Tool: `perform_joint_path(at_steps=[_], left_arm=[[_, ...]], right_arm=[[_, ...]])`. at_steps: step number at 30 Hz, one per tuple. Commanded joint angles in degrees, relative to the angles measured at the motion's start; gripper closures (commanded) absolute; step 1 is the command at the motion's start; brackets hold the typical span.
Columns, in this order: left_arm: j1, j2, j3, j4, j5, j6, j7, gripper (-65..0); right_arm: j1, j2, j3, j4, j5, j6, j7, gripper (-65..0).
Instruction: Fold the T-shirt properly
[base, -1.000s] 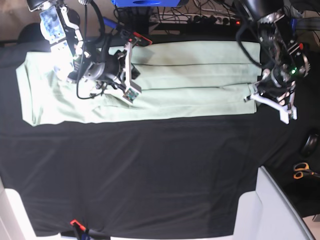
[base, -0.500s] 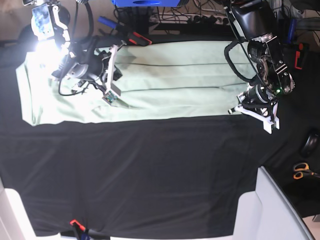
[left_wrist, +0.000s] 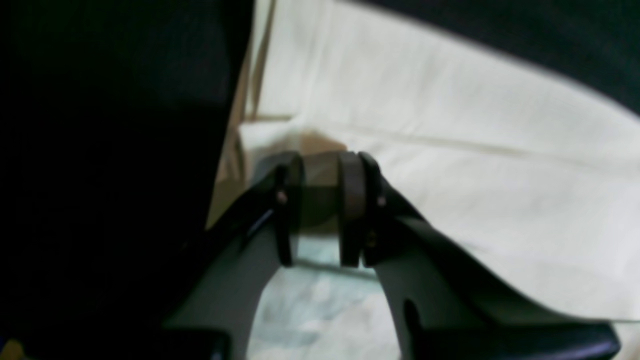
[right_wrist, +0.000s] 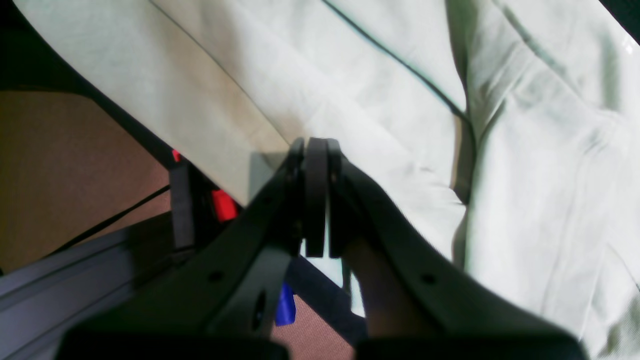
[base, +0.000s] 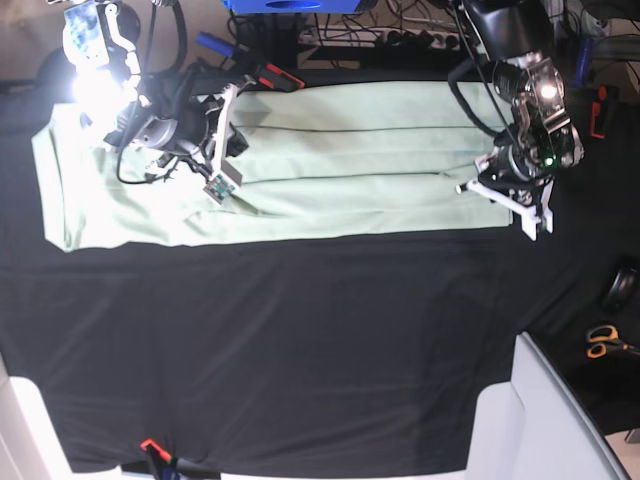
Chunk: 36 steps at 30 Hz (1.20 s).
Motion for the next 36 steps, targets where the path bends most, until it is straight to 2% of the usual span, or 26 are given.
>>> perform_joint_path(at_steps=[1, 6, 10, 15, 21, 24, 30, 36], left_arm=[[-0.1, -0.6, -0.1, 1.5, -0.1, -0.1, -0.5, -11.3], [2.0, -0.8, -0.1, 1.9, 0.0, -0.1, -0.5, -11.3], [3.8, -2.4, 0.0, 2.6, -0.2, -0.2, -0.5, -11.3], [7.2, -3.4, -0.1, 11.7, -0.5, -0.2, -0.1, -11.6], [7.3, -3.1, 0.0, 15.4, -0.6, -0.2, 0.4, -11.6], [7.8, -1.9, 1.2, 18.2, -0.7, -0.2, 4.5, -11.6], [14.6, -1.3, 7.0, 24.5, -0.7, -0.2, 5.5, -11.4], [19.0, -1.3, 7.9, 24.3, -0.5, -0.2, 5.2, -11.4]], right_arm=[[0.3, 0.1, 0.3, 1.0, 0.7, 0.2, 1.0, 0.0], [0.3, 0.1, 0.3, 1.0, 0.7, 0.2, 1.0, 0.0], [0.4, 0.1, 0.3, 1.0, 0.7, 0.2, 1.0, 0.0], [0.4, 0.0, 0.3, 1.0, 0.7, 0.2, 1.0, 0.0], [0.5, -0.1, 0.3, 1.0, 0.7, 0.2, 1.0, 0.0], [0.5, -0.1, 0.3, 1.0, 0.8, 0.2, 1.0, 0.0], [0.4, -0.1, 0.3, 1.0, 0.8, 0.2, 1.0, 0.0], [0.4, -0.1, 0.3, 1.0, 0.8, 0.2, 1.0, 0.0]])
